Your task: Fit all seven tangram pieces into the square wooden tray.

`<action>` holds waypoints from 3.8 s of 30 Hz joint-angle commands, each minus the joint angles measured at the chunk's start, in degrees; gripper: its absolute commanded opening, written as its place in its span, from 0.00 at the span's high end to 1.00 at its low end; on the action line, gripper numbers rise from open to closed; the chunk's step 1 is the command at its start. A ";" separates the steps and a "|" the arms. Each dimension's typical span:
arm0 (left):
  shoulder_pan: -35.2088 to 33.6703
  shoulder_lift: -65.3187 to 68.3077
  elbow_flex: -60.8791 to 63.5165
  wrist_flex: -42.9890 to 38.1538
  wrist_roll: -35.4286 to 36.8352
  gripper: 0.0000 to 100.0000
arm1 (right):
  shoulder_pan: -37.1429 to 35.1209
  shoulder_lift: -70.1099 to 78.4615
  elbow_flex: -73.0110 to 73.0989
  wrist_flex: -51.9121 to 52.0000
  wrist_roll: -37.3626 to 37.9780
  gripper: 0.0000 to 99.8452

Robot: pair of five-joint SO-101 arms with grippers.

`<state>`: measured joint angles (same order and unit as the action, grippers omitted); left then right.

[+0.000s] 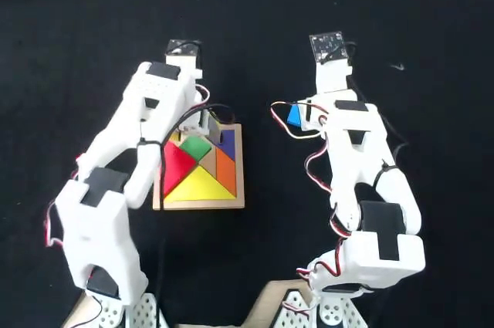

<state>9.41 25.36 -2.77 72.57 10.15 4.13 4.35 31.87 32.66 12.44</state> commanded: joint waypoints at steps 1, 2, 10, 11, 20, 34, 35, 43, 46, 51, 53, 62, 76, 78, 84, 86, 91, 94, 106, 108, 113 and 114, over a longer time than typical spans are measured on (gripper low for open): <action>2.77 3.43 -7.25 0.53 -0.35 0.69 | 0.26 -0.04 -3.30 -0.88 0.44 0.99; 2.77 4.66 -8.13 0.70 -0.18 0.69 | 0.26 -0.04 -3.30 -0.88 0.44 0.99; 4.18 11.69 -21.32 11.16 0.00 0.70 | 0.26 -0.04 -3.30 -0.88 0.44 0.99; 4.70 12.13 -22.20 11.69 0.00 0.69 | 0.26 -0.04 -3.30 -0.88 0.44 0.99; 4.00 8.09 -23.16 13.98 -0.09 0.69 | 0.26 -0.04 -3.30 -0.97 0.44 0.99; -4.88 -6.51 -0.40 12.57 -5.10 0.69 | 0.26 -0.04 -3.30 -0.97 0.44 0.99; -4.70 -6.68 1.19 11.08 -5.10 0.69 | 0.26 -0.04 -3.30 -0.97 0.44 0.99; -0.57 -6.68 7.43 6.24 -4.92 0.70 | 0.26 -0.04 -3.30 -0.97 0.44 0.99; -0.84 -6.59 7.43 6.15 -4.92 0.70 | 0.26 -0.04 -3.30 -0.97 0.44 0.99; -0.92 -6.68 7.34 6.24 -4.92 0.70 | 0.26 -0.04 -3.30 -0.97 0.44 0.99; -1.01 -6.68 7.69 6.33 -4.92 0.70 | 0.26 -0.04 -3.30 -0.88 0.44 0.99; -7.25 -12.31 10.42 5.71 -2.90 0.69 | 0.26 -0.04 -3.30 -0.88 0.44 0.99; -1.54 -9.32 13.67 3.60 -2.81 0.70 | 0.26 -0.04 -3.30 -0.88 0.44 0.99; -2.68 -10.29 13.76 3.69 -2.81 0.70 | 0.26 -0.04 -3.30 -0.88 0.44 0.99; -2.33 -15.82 14.99 2.90 -0.88 0.70 | 0.26 -0.04 -3.30 -0.88 0.44 0.99; -0.31 -17.05 16.22 -0.18 -0.44 0.69 | 0.26 -0.04 -3.30 -0.88 0.44 0.99; 1.01 -14.42 19.12 -8.53 -0.44 0.69 | 0.26 -0.04 -3.30 -0.88 0.44 0.99; 0.92 -11.34 18.33 -6.77 -0.44 0.69 | 0.26 -0.04 -3.30 -0.88 0.44 0.99; -9.54 -15.74 15.78 -3.52 2.20 0.70 | 0.70 -0.22 -3.74 -0.88 0.26 0.98; -14.02 -18.11 17.98 -7.56 4.31 0.70 | 0.70 -0.22 -5.14 0.18 0.35 0.98; -17.80 -24.62 26.59 -17.76 6.59 0.70 | -1.67 2.68 -14.55 12.84 2.81 0.89; -17.63 -25.67 28.18 -19.16 6.68 0.70 | -2.37 4.35 -16.75 14.77 2.81 0.86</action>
<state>-7.56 6.11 20.97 59.47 15.16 3.69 7.25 22.81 41.80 14.37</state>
